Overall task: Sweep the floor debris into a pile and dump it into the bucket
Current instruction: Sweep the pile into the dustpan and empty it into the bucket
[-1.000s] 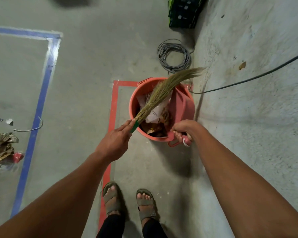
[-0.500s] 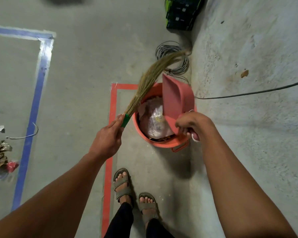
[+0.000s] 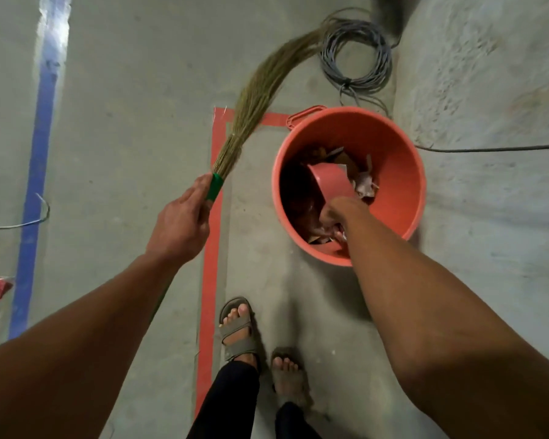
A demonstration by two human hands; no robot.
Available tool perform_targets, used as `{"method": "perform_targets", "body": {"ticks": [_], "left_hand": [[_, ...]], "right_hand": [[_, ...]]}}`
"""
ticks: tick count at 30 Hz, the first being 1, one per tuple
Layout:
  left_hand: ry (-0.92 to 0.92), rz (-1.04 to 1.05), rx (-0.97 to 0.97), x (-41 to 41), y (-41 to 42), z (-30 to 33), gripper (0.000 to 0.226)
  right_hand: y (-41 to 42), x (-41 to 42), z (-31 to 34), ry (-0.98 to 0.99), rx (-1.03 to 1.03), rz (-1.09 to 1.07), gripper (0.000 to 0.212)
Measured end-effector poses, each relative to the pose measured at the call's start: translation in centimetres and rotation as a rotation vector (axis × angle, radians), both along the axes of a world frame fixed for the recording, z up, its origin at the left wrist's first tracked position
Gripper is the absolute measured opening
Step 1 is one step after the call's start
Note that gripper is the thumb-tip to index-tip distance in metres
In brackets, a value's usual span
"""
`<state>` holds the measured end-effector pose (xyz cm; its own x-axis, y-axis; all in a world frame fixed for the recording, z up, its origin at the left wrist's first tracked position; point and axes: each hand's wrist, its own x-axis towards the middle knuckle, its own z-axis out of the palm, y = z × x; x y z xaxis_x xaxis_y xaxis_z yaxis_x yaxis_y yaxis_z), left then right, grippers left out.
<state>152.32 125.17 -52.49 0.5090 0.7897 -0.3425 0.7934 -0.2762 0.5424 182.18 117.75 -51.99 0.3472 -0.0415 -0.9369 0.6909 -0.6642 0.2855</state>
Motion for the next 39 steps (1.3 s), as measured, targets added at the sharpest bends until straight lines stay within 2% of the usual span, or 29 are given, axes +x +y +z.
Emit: {"method": "perform_targets", "body": {"ticks": [6, 9, 12, 13, 14, 16, 18, 19, 21, 23, 25, 29, 34, 39], "left_hand": [[0.022, -0.015, -0.082, -0.5, -1.6, -2.8, 0.056], [0.030, 0.000, -0.108, -0.5, -2.4, -1.3, 0.057], [0.044, 0.046, -0.112, 0.0, -2.8, 1.3, 0.057], [0.049, 0.065, -0.117, 0.3, -2.9, 2.1, 0.057], [0.054, 0.087, -0.126, 0.8, -3.0, 3.1, 0.057], [0.050, 0.134, -0.138, 1.7, -3.3, 4.6, 0.057], [0.033, 0.180, -0.140, 2.4, -3.4, 5.3, 0.056], [0.024, 0.197, -0.127, 2.8, -3.4, 5.6, 0.056], [0.010, 0.241, -0.100, 3.5, -3.7, 5.6, 0.055], [-0.004, 0.294, -0.088, 4.2, -4.0, 5.1, 0.054], [-0.022, 0.334, -0.090, 4.8, -4.6, 3.8, 0.054], [-0.036, 0.379, -0.114, 5.6, -6.0, 0.1, 0.055], [0.012, 0.359, -0.119, 5.9, -7.7, -2.5, 0.054], [0.024, 0.329, -0.138, 4.2, -8.8, -0.4, 0.054]], "right_hand": [[-1.0, -0.3, -2.9, 0.017, 0.006, -0.005, 0.047], [-0.6, 0.8, -0.7, 0.050, -0.116, 0.062, 0.040], [-0.1, 2.6, 3.0, 0.114, -0.219, 0.188, 0.059], [0.1, 2.8, 4.7, 0.098, -0.216, 0.188, 0.060], [0.0, 3.1, 6.6, 0.078, -0.172, 0.187, 0.053], [-0.8, 4.0, 9.3, -0.008, 0.031, 0.180, 0.020], [-2.5, 4.9, 9.8, -0.150, 0.266, 0.228, 0.041], [-3.1, 5.0, 10.0, -0.210, 0.335, 0.277, 0.042], [-3.6, 5.0, 8.9, -0.287, 0.359, 0.294, 0.043], [-3.5, 4.9, 6.9, -0.349, 0.286, 0.250, 0.048], [-3.4, 4.6, 4.9, -0.386, 0.227, 0.301, 0.049], [-3.1, 4.0, -0.2, -0.371, 0.181, 0.460, 0.041], [-4.5, 4.1, -5.6, -0.305, 0.248, 0.444, 0.048], [-4.5, 5.3, -1.2, -0.268, 0.346, 0.323, 0.055]]}}
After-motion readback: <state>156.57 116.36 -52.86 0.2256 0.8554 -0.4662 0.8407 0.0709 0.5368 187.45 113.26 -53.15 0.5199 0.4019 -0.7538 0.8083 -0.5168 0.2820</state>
